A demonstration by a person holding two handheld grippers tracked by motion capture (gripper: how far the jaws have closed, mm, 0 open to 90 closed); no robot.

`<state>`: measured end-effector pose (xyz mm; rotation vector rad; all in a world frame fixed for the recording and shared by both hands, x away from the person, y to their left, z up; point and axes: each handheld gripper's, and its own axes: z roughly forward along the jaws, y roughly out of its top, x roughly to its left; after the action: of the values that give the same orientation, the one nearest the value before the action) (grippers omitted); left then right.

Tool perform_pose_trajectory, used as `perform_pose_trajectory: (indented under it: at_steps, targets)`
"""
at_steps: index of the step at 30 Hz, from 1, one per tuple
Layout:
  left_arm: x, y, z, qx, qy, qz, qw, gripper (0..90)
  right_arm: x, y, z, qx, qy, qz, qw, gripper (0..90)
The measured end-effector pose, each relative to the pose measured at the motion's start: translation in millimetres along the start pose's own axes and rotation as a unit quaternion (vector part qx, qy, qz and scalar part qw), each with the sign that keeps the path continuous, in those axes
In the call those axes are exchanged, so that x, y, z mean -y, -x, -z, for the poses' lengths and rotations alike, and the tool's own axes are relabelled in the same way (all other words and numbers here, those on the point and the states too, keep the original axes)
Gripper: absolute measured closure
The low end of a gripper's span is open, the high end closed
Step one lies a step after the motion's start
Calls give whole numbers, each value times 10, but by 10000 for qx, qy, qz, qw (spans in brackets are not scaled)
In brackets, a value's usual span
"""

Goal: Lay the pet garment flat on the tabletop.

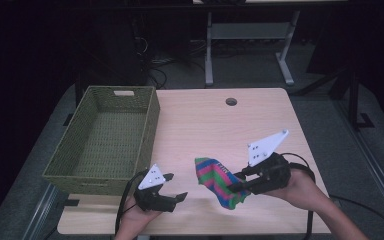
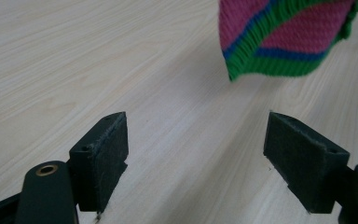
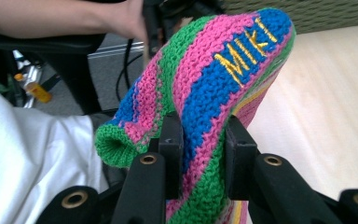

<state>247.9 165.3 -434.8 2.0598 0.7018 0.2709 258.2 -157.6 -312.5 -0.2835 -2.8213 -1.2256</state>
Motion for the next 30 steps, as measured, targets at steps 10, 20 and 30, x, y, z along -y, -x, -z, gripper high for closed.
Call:
perform_pose_trajectory:
  at_steps: [10,20,30]
  targets:
    - [5,-11,2,18,36,21,10000,216,221,334,-384,-363,-354,-402,9979,726]
    - [4,8,-32,116,-34,18,9999,215,400,941,-740,-755,-682,-1014,9896,716]
    - [5,5,-40,212,-2,94,9997,215,594,1278,-898,-824,-889,-1414,9825,694]
